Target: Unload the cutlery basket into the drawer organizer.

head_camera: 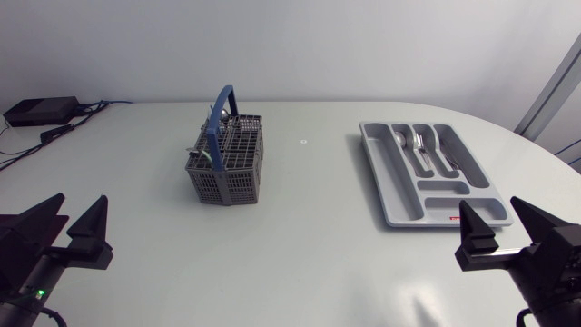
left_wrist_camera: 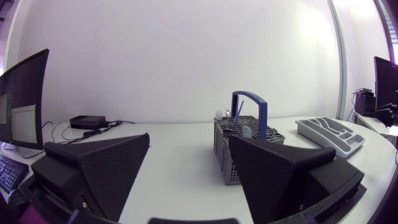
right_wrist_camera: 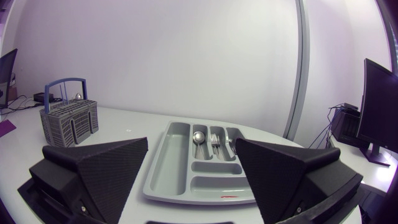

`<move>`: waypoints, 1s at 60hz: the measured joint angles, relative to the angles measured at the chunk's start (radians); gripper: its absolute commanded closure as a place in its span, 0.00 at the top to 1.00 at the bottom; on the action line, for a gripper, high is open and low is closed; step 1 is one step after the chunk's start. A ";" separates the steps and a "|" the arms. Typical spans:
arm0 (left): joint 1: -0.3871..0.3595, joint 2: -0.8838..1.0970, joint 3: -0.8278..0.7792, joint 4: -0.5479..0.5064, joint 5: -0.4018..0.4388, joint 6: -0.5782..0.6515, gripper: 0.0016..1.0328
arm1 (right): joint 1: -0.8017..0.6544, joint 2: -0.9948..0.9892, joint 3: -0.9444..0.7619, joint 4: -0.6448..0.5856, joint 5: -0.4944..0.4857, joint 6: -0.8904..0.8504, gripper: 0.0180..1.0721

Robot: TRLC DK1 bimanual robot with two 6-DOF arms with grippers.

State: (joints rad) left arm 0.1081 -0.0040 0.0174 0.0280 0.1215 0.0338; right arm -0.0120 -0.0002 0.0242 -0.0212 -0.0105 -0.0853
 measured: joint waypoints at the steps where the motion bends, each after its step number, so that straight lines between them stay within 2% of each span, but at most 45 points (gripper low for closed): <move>1: 0.000 0.000 0.000 0.000 0.000 0.000 0.96 | 0.000 0.000 0.000 0.000 0.000 0.000 0.96; 34: 0.000 0.000 0.000 0.000 0.000 0.001 0.96 | 0.005 0.000 0.000 0.002 0.000 0.000 0.96; 40: 0.000 0.000 0.010 -0.042 0.000 0.001 0.95 | 0.028 0.000 0.000 -0.002 0.002 0.000 0.96; 52: -0.003 0.020 0.087 -0.090 0.000 0.000 0.95 | 0.079 0.029 0.039 -0.005 0.014 0.000 0.96; 60: -0.019 0.154 0.193 -0.090 0.000 0.000 0.95 | 0.097 0.124 0.098 0.000 0.015 0.000 0.96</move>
State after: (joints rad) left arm 0.0895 0.1505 0.2100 -0.0620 0.1211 0.0334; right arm 0.0849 0.1234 0.1223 -0.0216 0.0048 -0.0853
